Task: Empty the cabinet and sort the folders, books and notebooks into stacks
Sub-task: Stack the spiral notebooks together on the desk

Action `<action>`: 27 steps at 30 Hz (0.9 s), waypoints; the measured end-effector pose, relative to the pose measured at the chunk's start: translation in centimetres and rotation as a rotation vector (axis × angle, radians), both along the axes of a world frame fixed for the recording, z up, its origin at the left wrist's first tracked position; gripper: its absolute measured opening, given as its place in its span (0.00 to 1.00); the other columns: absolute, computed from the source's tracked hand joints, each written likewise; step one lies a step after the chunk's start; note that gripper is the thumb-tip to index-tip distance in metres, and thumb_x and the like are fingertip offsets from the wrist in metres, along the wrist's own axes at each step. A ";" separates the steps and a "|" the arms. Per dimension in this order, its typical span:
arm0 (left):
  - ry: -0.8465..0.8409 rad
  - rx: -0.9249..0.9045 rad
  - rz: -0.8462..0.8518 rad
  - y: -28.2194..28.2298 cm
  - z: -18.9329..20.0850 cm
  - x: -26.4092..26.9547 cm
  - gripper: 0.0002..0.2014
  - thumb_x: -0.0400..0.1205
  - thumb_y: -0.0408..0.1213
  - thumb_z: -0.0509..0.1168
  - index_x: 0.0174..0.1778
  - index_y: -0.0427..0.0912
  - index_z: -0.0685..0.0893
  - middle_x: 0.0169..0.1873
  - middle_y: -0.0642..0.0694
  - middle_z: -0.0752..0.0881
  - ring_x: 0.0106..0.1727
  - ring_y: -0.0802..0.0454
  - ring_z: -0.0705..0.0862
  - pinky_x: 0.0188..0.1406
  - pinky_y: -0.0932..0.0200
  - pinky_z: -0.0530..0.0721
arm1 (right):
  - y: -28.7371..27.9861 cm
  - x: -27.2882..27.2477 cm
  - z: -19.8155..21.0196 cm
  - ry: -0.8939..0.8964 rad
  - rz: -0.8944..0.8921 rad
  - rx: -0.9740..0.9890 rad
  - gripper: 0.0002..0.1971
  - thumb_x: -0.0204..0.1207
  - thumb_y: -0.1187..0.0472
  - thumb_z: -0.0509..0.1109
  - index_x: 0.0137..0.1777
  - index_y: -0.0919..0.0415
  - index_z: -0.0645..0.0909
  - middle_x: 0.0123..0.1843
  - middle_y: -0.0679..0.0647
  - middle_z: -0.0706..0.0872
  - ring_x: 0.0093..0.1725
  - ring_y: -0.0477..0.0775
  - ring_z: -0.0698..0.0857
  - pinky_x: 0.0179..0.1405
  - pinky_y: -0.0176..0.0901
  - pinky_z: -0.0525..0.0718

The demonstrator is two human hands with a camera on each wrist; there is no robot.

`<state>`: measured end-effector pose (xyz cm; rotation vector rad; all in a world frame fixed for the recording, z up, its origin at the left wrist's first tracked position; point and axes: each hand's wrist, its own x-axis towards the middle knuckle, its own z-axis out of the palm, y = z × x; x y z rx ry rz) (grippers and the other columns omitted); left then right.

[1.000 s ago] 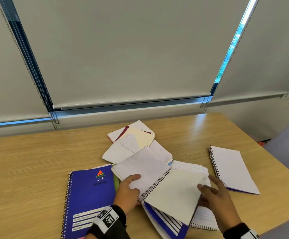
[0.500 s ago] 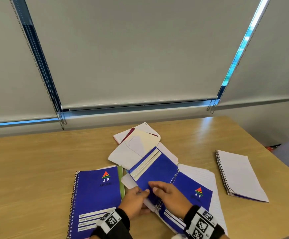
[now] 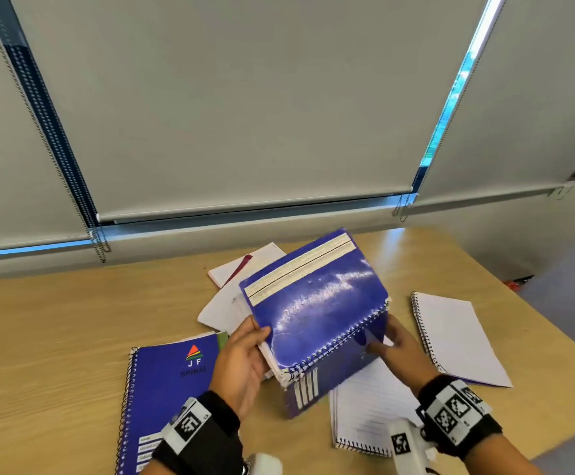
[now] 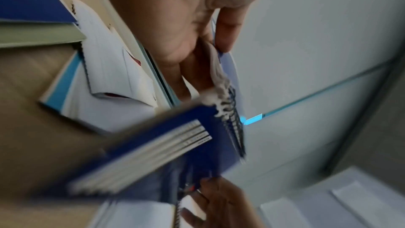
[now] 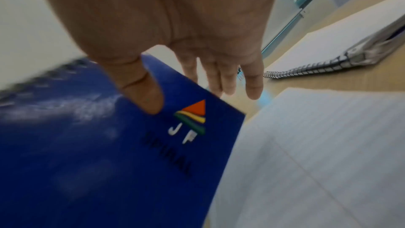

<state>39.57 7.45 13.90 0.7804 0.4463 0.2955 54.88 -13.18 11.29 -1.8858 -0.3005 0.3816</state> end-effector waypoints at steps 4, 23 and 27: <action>0.104 -0.088 -0.057 0.9 0.1 0.2 0.16 0.84 0.28 0.54 0.64 0.35 0.81 0.57 0.36 0.89 0.50 0.40 0.90 0.43 0.47 0.90 | 1.0 -0.9 3.3 -0.082 0.181 0.128 0.20 0.69 0.79 0.74 0.50 0.52 0.86 0.50 0.43 0.92 0.53 0.44 0.88 0.63 0.55 0.82; 0.255 0.382 -0.215 4.4 2.1 -9.1 0.19 0.86 0.52 0.50 0.61 0.49 0.81 0.54 0.49 0.91 0.58 0.51 0.89 0.65 0.47 0.83 | 10.9 -6.4 12.3 -0.545 0.615 0.019 0.10 0.72 0.62 0.78 0.38 0.50 0.80 0.38 0.45 0.87 0.38 0.45 0.85 0.37 0.39 0.83; 0.218 0.490 -0.030 4.6 2.0 -10.5 0.13 0.85 0.40 0.59 0.64 0.45 0.78 0.54 0.45 0.91 0.54 0.43 0.90 0.58 0.44 0.87 | 15.1 -7.3 11.1 -0.644 0.552 0.027 0.09 0.71 0.57 0.76 0.45 0.44 0.80 0.45 0.38 0.87 0.47 0.41 0.84 0.50 0.37 0.81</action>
